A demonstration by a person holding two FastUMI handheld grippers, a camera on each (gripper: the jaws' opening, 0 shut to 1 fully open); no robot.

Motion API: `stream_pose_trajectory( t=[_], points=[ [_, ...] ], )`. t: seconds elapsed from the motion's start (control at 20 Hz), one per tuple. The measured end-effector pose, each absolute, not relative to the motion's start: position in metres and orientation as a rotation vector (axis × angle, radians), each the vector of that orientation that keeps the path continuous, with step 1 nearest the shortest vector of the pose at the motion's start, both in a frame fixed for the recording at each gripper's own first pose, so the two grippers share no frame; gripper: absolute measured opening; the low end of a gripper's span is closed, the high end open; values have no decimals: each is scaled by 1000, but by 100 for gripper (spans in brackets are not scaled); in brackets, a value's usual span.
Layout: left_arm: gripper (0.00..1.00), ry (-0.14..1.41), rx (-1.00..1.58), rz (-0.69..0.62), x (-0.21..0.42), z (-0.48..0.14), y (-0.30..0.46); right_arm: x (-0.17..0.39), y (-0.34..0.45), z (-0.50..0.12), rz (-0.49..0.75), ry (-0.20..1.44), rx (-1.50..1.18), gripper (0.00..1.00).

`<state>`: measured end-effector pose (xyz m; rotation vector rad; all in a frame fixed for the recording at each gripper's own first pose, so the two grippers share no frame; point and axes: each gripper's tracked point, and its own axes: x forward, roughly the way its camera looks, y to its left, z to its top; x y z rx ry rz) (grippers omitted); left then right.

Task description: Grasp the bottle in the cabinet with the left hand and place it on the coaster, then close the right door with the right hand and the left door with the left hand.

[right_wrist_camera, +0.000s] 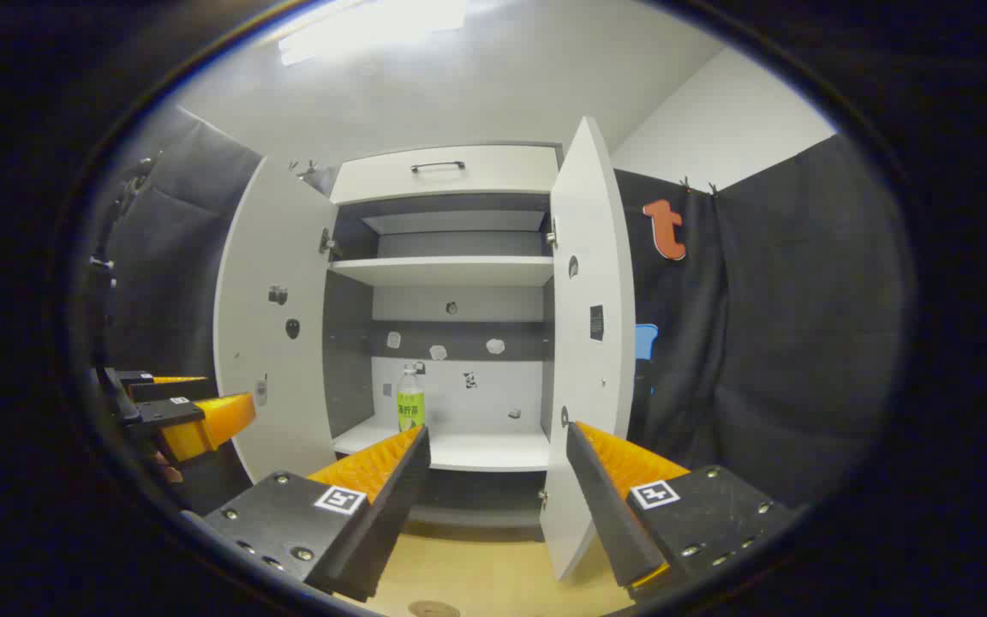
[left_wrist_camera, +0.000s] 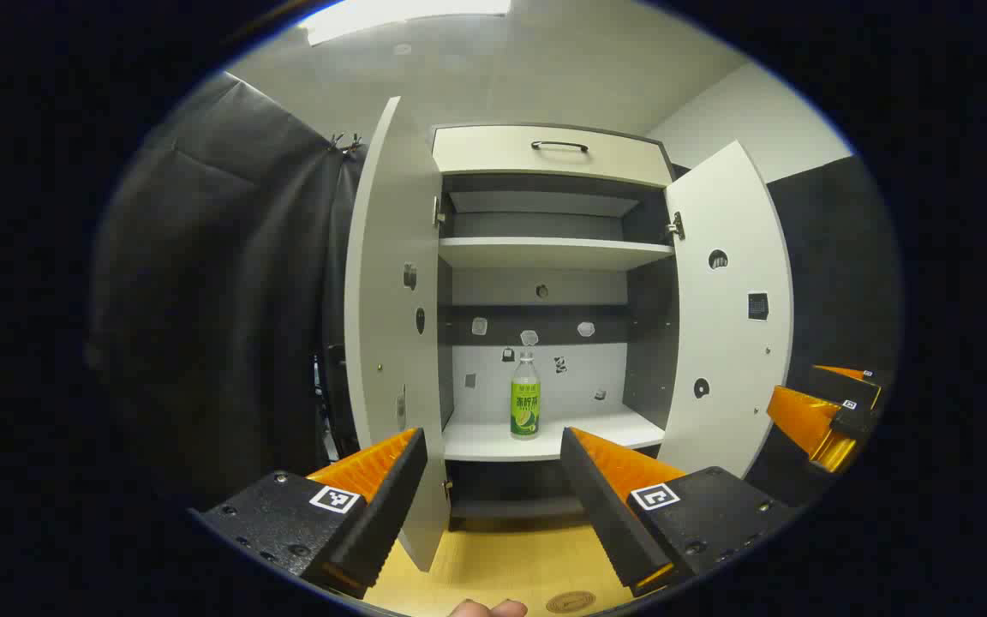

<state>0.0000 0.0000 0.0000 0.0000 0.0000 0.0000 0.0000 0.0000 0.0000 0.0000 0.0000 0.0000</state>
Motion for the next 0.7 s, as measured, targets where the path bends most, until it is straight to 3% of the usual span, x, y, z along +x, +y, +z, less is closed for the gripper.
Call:
stream_pose_trajectory(
  t=[0.2,0.25,0.5,0.65,0.7],
  points=[
    [99,7,-2,-23,22,-4,-4,19,3,-2,-1,-6,-6,96],
    [99,10,-10,-29,26,-5,-4,20,4,-1,4,-8,-16,93],
    [99,4,-6,-47,38,-12,-8,32,7,-5,10,-9,-52,100],
    [99,18,4,-51,47,-22,-7,38,7,-11,1,-8,-66,96],
    [99,20,1,-47,51,-25,-7,41,4,-12,-11,-9,-78,100]
  ],
)
